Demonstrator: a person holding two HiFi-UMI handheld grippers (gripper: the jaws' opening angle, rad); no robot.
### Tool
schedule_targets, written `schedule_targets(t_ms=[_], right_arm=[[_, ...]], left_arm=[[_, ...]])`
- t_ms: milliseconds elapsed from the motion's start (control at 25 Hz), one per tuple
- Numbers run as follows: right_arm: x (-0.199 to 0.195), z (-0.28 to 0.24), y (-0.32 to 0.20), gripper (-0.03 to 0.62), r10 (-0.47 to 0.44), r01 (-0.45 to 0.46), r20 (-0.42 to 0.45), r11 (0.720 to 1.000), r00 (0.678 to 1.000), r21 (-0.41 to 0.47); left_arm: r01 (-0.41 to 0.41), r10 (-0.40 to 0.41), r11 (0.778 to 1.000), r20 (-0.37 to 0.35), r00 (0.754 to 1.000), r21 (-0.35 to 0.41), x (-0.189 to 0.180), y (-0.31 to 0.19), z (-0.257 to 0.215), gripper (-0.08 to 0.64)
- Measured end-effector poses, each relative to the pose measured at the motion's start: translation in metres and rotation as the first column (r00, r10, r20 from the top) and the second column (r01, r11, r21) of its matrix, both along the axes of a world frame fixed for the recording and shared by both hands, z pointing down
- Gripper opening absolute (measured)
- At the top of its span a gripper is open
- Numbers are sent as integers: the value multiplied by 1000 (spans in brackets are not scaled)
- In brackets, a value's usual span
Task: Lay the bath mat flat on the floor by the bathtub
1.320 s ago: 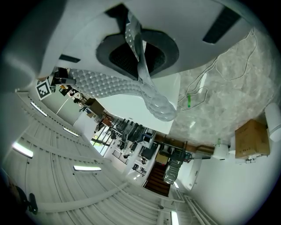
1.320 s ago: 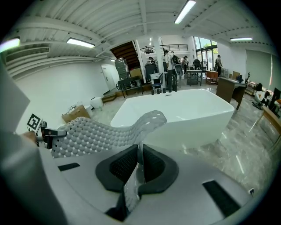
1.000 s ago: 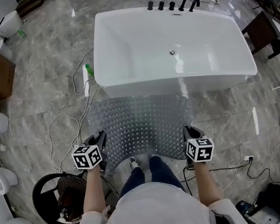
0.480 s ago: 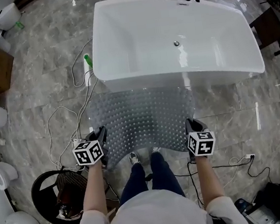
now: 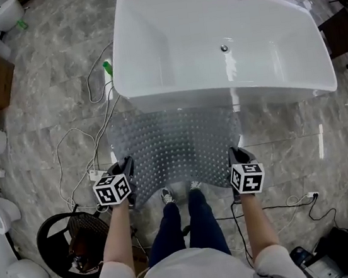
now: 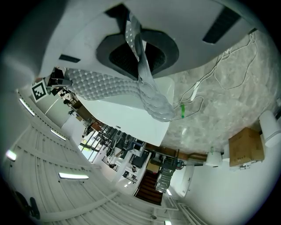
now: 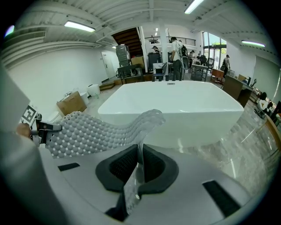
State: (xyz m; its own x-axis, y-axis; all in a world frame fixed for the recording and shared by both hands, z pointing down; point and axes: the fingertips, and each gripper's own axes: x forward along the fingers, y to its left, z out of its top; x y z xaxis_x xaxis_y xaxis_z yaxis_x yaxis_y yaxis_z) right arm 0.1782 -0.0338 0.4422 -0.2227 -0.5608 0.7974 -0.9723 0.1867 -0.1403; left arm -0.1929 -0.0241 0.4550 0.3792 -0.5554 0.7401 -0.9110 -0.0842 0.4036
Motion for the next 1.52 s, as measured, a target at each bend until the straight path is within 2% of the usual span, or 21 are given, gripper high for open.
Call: schedule_targets(t_ms=[320,800,1240,1520], right_arm=[[3,42,-7,41,33,-33,1,999,999,-37],[-4,101,-16,41,30,-32,-18,997,999,-76],[0,164,-20,41,48,-52,-45,993,998,-110],[8,204,-20,41,72,-78,-50,988,996,-133]], left_arm=[[-30,30,999,48,998,-15,-7,-9,43,43],[-3,6,998,49,999,-56,-12,-14,105,43],[-42,49,996,93,994,-77,-8,-27,162,43],[-35,44,996,94,995,-87,-8,-24,198,43]])
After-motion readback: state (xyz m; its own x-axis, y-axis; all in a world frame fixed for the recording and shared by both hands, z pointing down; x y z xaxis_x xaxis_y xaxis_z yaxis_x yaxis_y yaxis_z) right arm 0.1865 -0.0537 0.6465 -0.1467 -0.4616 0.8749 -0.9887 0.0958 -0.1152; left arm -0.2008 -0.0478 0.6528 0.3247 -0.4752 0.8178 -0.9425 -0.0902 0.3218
